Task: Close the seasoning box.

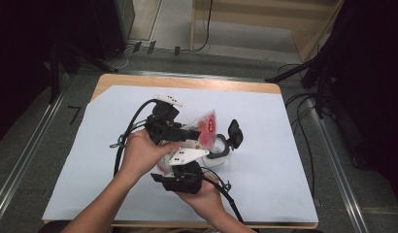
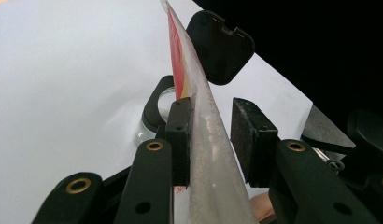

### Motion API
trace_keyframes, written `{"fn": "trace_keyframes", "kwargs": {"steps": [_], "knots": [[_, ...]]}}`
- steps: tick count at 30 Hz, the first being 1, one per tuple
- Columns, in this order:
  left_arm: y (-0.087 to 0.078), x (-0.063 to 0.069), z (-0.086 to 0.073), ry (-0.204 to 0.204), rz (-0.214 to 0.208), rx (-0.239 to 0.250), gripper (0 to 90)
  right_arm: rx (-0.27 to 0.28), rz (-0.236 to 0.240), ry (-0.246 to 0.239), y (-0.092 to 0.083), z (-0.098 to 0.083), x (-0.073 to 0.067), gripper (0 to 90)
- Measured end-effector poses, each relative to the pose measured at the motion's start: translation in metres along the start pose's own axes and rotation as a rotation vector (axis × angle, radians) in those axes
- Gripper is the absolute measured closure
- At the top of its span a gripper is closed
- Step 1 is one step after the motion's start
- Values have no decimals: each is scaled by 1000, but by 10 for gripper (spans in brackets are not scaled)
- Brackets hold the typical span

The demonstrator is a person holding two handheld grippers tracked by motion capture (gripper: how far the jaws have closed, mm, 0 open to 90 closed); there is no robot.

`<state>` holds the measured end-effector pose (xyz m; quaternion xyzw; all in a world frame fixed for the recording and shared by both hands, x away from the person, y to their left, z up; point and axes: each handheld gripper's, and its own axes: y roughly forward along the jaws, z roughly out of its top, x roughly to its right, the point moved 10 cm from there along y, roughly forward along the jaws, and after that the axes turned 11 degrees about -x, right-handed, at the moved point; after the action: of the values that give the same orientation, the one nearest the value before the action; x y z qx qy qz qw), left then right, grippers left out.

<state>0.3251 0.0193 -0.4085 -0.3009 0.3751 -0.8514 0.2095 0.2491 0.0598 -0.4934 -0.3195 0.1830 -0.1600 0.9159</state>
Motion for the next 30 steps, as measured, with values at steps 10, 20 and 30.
{"fn": "trace_keyframes", "kwargs": {"steps": [10, 20, 30], "knots": [[0, -1, -1, 0, 1, -6, 696, 3, -4, -5, 0, 0, 0, 630], [0, 0, 0, -1, -1, -2, 697, 3, -4, -6, 0, 0, 0, 630], [0, 0, -1, 3, 0, -4, 696, 5, -6, -4, 0, 0, 0, 630]]}}
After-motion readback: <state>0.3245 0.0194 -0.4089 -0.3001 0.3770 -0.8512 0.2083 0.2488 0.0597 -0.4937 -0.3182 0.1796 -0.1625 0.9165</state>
